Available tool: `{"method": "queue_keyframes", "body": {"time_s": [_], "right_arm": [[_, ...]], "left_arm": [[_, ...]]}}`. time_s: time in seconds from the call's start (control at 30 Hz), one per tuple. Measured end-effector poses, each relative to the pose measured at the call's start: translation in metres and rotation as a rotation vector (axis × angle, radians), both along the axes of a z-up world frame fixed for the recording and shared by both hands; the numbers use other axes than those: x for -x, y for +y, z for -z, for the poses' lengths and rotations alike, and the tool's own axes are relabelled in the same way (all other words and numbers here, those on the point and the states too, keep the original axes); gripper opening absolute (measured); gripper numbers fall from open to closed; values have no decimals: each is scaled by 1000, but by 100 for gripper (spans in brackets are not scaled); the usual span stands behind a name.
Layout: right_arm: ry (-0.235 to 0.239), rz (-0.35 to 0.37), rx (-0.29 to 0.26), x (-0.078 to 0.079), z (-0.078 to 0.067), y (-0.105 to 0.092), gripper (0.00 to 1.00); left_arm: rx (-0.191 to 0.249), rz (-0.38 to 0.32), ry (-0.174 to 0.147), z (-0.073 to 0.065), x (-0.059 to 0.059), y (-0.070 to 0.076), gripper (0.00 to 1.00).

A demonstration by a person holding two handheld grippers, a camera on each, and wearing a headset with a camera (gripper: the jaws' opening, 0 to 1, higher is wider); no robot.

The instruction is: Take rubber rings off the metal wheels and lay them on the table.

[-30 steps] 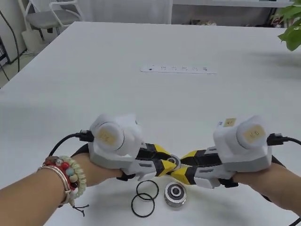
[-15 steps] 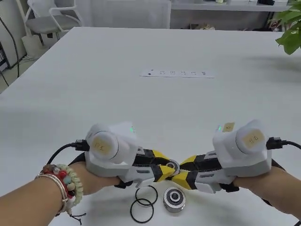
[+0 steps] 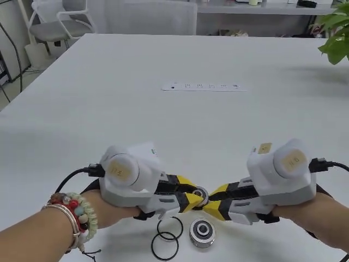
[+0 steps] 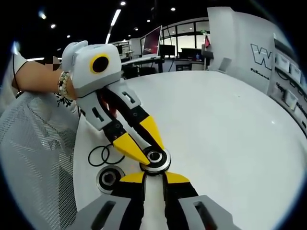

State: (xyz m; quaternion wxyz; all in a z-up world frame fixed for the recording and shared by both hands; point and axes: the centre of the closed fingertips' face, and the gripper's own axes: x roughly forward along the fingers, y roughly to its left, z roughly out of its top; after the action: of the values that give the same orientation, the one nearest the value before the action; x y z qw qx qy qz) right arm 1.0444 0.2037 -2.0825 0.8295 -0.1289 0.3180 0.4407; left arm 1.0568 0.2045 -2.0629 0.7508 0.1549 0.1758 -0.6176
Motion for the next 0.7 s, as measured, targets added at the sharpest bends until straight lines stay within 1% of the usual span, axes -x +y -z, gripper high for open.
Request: {"method": "queue_keyframes", "body": {"time_s": [0.07,0.13,0.27,0.3,0.33,0.37,0.47,0.63,0.7], "right_arm": [[-15,1,10,-1,0,0,13],[-17,19,9,-3,-1,-2,17],[-4,35,-17,-4,0,0,20],[0,34,-24,-3,-1,2,25],[0,32,-26,-3,-1,4,27],[-14,28,-10,-4,-1,4,27],[-31,23,-2,-7,-2,9,25],[-27,29,-12,-7,-2,8,24],[-34,24,-13,-7,-4,8,23]], "left_arm": [[2,1,0,0,0,0,9],[4,0,-1,0,-1,0,9],[7,-1,-1,0,-1,0,9],[8,-1,-1,0,-1,0,9],[9,-1,-1,0,-1,-1,9],[9,0,-1,-1,-1,-1,9],[10,1,-1,0,-1,-1,9],[10,2,-2,0,-1,-1,9],[11,3,-1,0,-1,-1,9]]}}
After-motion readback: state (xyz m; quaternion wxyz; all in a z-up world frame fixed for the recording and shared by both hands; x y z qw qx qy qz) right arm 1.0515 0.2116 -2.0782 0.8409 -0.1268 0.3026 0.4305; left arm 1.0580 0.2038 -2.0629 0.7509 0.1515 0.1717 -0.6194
